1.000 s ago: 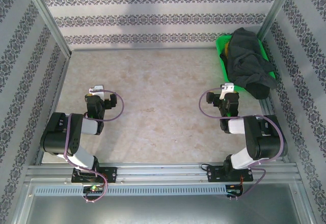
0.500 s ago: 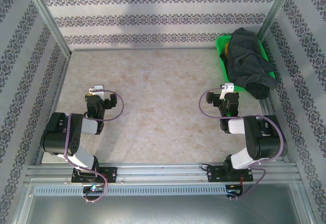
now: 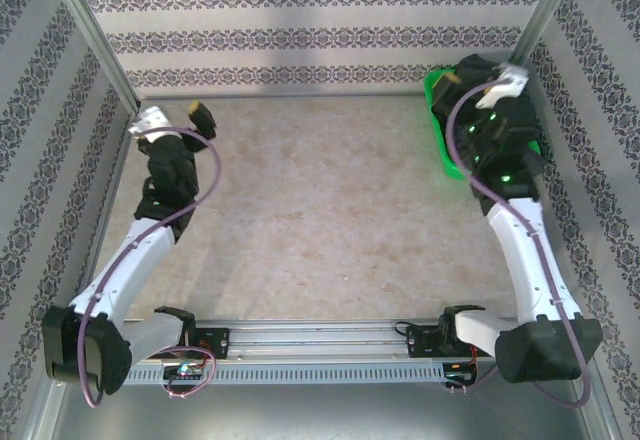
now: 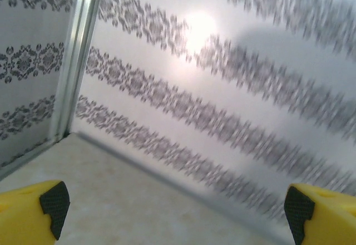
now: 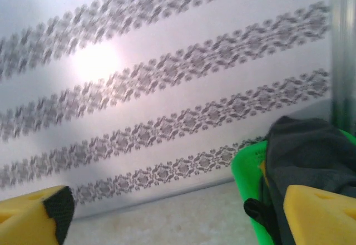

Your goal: Fold and stack the t-shirts

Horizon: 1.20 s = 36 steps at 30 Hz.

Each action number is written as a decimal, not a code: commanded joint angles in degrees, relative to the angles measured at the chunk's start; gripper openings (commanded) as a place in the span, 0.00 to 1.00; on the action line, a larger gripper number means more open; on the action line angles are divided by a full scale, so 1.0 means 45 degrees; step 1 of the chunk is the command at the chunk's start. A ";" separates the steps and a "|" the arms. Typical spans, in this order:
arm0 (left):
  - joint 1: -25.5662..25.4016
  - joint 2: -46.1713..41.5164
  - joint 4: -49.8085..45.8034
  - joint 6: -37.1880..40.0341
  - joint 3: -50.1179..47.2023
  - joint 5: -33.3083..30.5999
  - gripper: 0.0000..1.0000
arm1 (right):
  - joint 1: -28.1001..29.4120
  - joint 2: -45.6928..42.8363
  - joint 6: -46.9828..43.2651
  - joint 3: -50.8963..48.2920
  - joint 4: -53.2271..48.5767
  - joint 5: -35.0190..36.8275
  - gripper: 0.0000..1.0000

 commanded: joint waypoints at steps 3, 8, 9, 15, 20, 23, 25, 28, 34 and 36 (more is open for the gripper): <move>0.0520 0.3354 -0.6430 -0.2812 0.4668 0.3885 1.00 | -0.0690 0.2984 0.1574 0.3562 -0.6229 0.2386 0.94; -0.0597 0.5786 -0.8545 -0.2722 0.7495 0.6779 1.00 | -0.2119 0.5974 0.2094 0.6236 -0.7384 0.1681 0.93; -0.0881 0.6010 -0.8661 -0.2650 0.7681 0.7025 1.00 | -0.2289 0.6697 0.2171 0.6876 -0.7674 0.1532 0.93; -0.1758 0.6309 -0.8055 -0.3142 0.7403 0.8215 0.95 | -0.2711 1.0445 0.2370 1.0057 -0.9044 0.1156 0.92; -0.1902 0.5945 -0.7772 -0.3380 0.6928 0.8772 0.89 | -0.3014 1.2680 0.2750 1.1428 -0.8984 0.0709 0.88; -0.1898 0.5686 -0.7826 -0.3422 0.6746 0.8826 0.83 | -0.3135 1.3523 0.3098 1.2069 -0.9188 0.0456 0.70; -0.1905 0.5558 -0.7850 -0.3401 0.6632 0.8772 0.80 | -0.3149 1.3697 0.3324 1.2140 -0.9171 0.0413 0.54; -0.1891 0.5408 -0.7908 -0.3457 0.6529 0.8618 0.73 | -0.3140 1.3649 0.3546 1.2046 -0.9083 0.0225 0.26; -0.1897 0.5169 -0.7908 -0.3585 0.6448 0.8381 0.60 | -0.2715 1.1416 0.3239 1.0440 -0.7091 0.0562 0.00; -0.1892 0.5065 -0.7928 -0.3607 0.6415 0.8248 0.59 | -0.2374 1.0316 0.2940 1.0023 -0.6371 0.0746 0.00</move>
